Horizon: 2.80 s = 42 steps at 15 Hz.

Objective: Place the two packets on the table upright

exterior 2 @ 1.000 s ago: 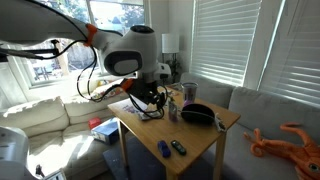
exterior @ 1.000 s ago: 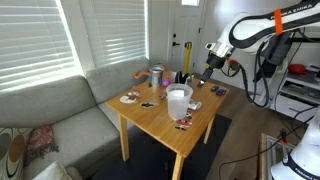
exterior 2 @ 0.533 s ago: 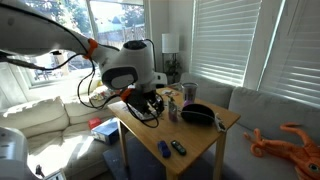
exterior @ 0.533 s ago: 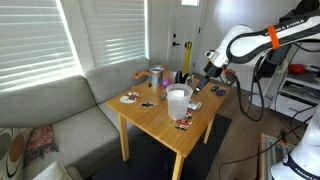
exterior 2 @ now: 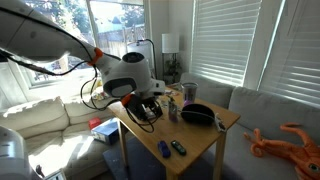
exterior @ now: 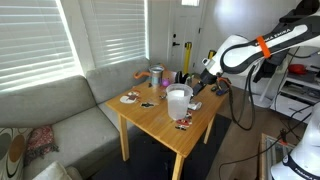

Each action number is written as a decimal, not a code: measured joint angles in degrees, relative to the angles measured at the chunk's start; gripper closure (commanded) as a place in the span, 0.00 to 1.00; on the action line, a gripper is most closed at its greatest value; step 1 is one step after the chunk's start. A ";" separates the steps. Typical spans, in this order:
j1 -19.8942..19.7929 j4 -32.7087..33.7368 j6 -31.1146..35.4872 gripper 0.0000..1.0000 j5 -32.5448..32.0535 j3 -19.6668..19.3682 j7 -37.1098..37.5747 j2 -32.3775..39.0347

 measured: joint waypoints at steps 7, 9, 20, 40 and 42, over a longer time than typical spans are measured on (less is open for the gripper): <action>1.03 0.14 0.57 0.00 -1.73 0.08 0.22 2.84; 0.53 0.16 0.31 0.00 -5.23 0.43 1.50 2.84; -5.42 0.85 -13.89 0.00 -16.60 0.11 6.07 -0.93; 4.16 0.73 -2.80 0.00 -2.53 -7.44 -13.74 -0.45; 4.16 0.75 -2.80 0.00 -1.72 -7.61 -14.41 0.63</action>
